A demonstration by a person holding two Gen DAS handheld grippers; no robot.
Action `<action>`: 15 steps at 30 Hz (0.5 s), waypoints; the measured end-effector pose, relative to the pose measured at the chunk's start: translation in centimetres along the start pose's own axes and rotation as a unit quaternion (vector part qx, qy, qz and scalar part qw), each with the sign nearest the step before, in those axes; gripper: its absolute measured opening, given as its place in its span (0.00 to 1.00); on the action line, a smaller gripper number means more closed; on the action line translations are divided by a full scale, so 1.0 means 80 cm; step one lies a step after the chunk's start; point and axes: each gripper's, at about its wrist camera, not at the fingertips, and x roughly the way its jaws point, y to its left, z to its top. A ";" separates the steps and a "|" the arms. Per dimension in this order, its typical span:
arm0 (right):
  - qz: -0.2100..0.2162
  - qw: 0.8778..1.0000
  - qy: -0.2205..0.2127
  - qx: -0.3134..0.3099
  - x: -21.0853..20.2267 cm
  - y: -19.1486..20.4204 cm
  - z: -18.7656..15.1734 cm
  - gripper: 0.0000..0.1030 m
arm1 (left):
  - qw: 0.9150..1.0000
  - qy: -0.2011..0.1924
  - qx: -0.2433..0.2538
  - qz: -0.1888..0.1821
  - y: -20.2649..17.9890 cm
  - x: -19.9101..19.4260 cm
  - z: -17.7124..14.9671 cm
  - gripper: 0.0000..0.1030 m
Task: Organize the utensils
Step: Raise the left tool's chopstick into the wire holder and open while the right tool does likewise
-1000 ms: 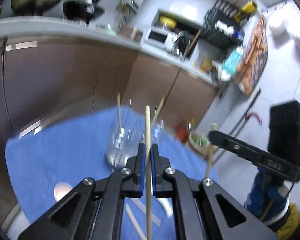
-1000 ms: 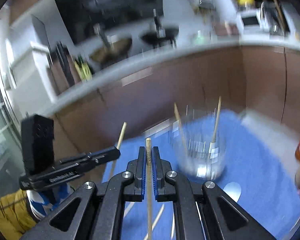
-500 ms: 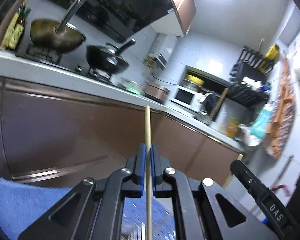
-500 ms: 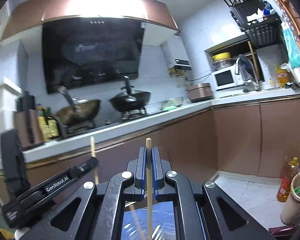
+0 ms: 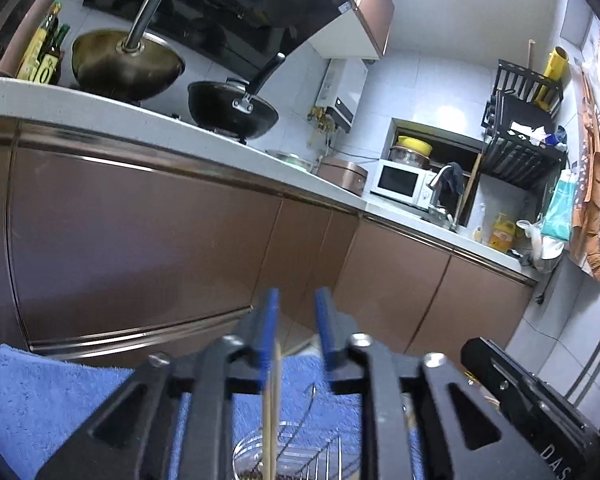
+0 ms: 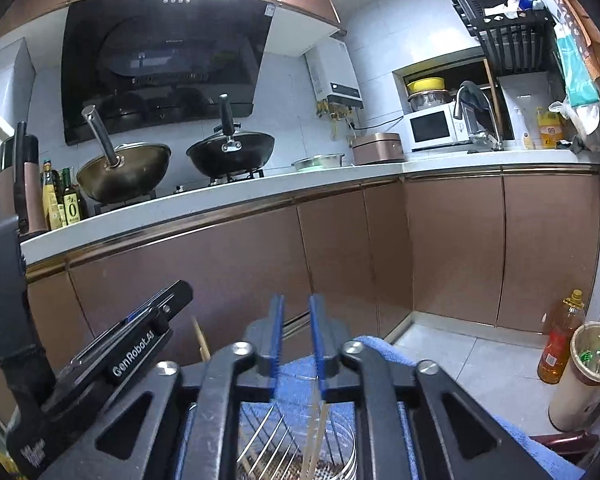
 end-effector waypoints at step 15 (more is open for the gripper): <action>0.013 1.000 -0.003 -0.018 -0.119 0.017 0.035 0.28 | 0.999 0.014 0.038 -0.025 0.022 -0.147 0.065 0.47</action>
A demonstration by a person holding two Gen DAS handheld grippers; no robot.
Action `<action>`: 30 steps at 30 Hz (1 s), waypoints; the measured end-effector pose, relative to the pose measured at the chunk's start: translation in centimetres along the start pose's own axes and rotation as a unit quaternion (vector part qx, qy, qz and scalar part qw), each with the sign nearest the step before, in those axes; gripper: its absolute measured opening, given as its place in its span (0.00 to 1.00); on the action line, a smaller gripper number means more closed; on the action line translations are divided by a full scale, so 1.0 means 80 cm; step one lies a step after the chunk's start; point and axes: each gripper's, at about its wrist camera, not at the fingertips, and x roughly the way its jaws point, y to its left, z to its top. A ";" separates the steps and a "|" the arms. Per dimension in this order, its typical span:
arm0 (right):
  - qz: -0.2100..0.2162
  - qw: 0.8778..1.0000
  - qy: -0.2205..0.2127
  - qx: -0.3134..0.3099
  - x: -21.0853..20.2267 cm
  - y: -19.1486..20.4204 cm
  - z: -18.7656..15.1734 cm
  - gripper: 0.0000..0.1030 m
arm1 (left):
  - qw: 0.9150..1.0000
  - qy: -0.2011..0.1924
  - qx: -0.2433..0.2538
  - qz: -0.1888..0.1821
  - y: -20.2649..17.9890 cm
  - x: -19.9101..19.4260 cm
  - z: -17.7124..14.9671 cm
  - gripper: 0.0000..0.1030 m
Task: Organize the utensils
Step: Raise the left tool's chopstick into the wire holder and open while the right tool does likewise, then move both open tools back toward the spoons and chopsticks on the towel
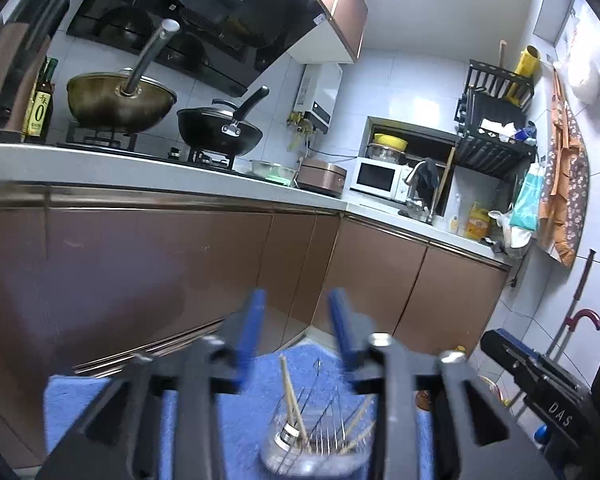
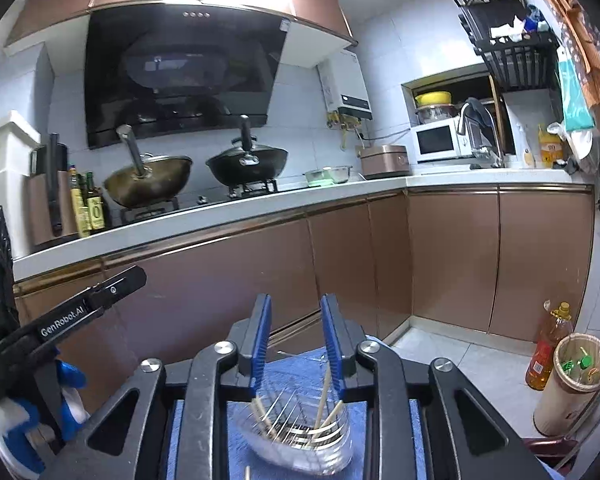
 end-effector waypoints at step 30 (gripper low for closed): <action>0.039 0.994 0.099 0.024 -0.127 0.008 -0.076 0.35 | 0.935 0.352 -0.012 -0.052 0.016 -0.057 -0.167 0.49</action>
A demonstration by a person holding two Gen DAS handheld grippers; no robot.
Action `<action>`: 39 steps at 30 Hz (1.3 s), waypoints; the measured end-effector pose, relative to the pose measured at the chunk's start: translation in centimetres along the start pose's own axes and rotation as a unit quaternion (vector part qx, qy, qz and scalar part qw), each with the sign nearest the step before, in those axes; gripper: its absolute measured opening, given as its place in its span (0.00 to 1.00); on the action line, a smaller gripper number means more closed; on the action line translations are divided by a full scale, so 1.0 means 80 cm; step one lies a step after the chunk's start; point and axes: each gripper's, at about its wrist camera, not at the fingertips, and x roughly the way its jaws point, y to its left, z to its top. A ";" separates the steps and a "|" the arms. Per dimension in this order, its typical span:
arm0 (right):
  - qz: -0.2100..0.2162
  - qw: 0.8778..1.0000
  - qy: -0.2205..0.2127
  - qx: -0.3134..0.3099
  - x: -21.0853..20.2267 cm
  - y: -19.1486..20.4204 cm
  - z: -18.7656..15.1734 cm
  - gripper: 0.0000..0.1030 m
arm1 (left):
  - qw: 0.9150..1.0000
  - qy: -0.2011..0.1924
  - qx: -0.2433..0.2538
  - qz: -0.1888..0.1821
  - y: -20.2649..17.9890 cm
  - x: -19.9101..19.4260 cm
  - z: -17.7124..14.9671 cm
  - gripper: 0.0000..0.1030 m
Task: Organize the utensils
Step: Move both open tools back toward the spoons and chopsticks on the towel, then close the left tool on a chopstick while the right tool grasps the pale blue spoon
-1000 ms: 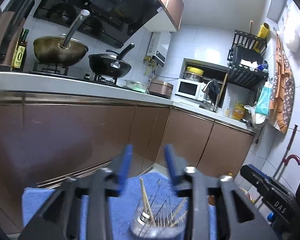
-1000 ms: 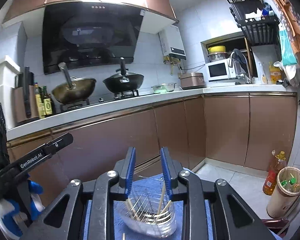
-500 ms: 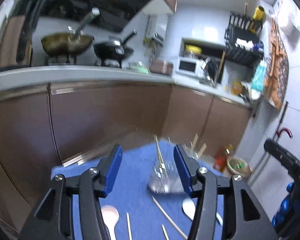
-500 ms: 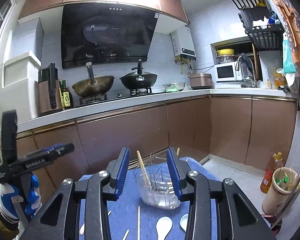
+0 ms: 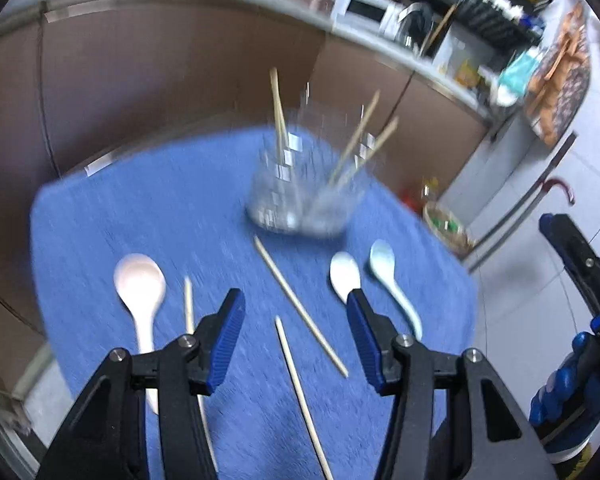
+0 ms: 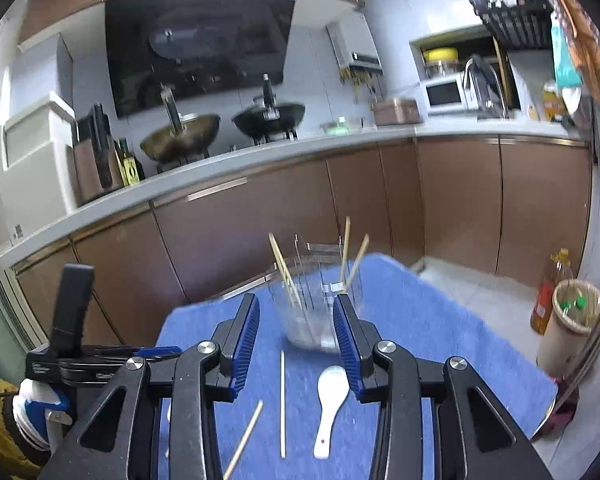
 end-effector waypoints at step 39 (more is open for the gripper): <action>-0.009 0.981 0.186 0.063 0.118 -0.133 -0.081 0.35 | 0.988 0.146 -0.030 0.037 0.008 0.156 -0.023 0.04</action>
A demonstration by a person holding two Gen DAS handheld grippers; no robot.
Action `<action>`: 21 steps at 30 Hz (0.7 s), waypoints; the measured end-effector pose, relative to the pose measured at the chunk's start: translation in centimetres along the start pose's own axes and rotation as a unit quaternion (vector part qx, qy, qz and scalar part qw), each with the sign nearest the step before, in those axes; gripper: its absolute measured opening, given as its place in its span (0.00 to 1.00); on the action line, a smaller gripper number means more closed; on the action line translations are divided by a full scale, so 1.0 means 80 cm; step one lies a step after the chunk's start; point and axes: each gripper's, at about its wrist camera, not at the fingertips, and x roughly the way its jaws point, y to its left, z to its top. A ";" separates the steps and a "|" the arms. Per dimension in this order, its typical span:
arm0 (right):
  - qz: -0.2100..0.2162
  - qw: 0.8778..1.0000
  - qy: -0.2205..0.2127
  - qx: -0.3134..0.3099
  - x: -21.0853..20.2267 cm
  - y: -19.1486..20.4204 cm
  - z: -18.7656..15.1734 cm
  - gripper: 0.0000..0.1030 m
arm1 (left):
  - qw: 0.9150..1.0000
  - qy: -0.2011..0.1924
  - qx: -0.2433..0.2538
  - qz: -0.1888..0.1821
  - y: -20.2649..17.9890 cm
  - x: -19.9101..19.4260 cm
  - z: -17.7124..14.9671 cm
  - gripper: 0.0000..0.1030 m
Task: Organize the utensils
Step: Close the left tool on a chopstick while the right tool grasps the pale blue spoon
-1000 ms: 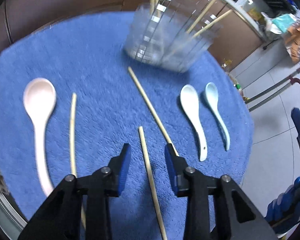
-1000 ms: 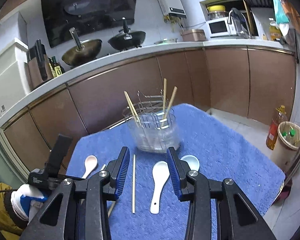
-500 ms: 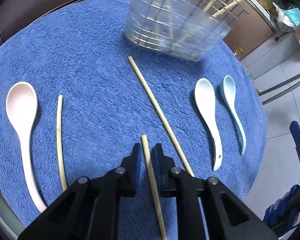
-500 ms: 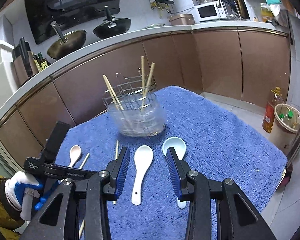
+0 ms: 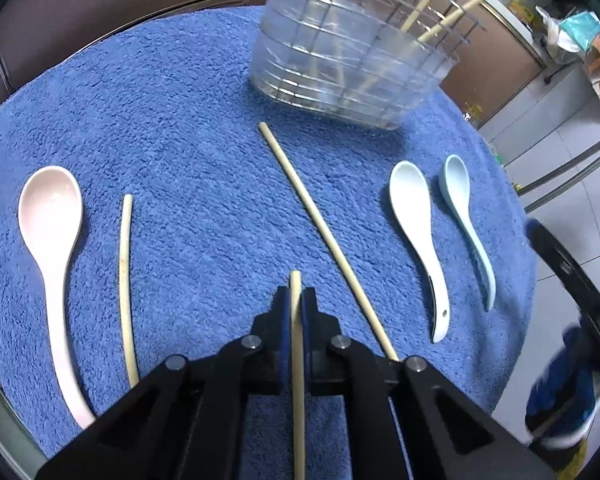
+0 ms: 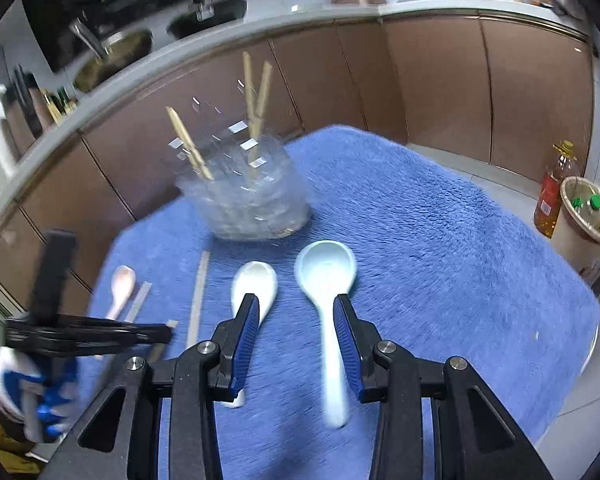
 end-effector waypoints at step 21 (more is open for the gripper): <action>0.062 0.974 0.197 -0.093 0.128 -0.045 0.073 0.07 | 0.994 -0.090 -0.012 -0.067 0.023 -0.084 -0.007 0.04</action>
